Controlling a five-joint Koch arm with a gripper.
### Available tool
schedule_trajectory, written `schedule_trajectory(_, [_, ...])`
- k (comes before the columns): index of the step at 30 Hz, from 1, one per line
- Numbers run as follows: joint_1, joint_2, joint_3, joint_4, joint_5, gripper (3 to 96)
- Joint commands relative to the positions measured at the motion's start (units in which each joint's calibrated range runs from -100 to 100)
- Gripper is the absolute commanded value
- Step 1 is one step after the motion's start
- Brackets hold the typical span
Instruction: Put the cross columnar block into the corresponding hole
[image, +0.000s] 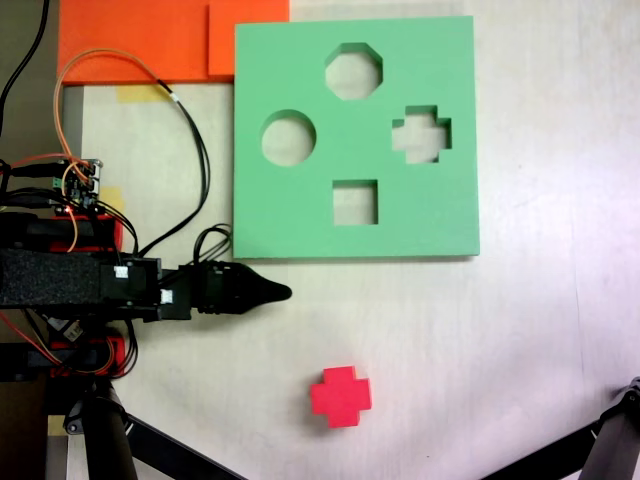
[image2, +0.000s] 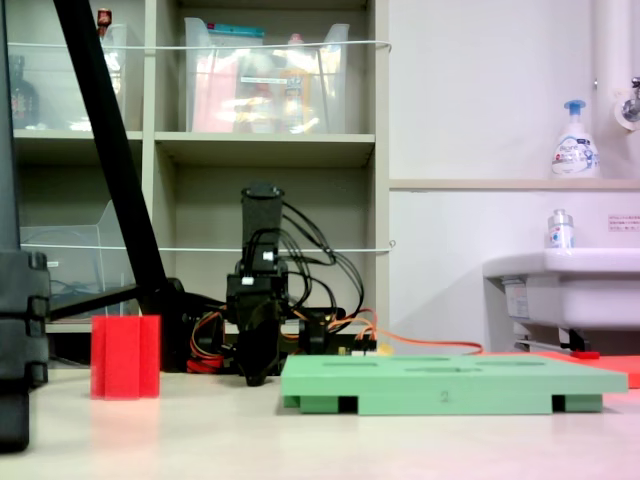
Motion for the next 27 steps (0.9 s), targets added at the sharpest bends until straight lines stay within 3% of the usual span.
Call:
schedule_trajectory(1, [0.15, -0.41, -0.78, -6.57, -0.15, 48.6])
schedule_trajectory(22, [0.10, -0.41, -0.78, -6.48, 0.29, 48.2])
schedule_trajectory(24, [-0.29, -0.41, -0.78, -6.48, 3.47, 48.5])
schedule_trajectory(27, [-2.34, -0.41, -0.78, -4.65, 18.22, 50.1])
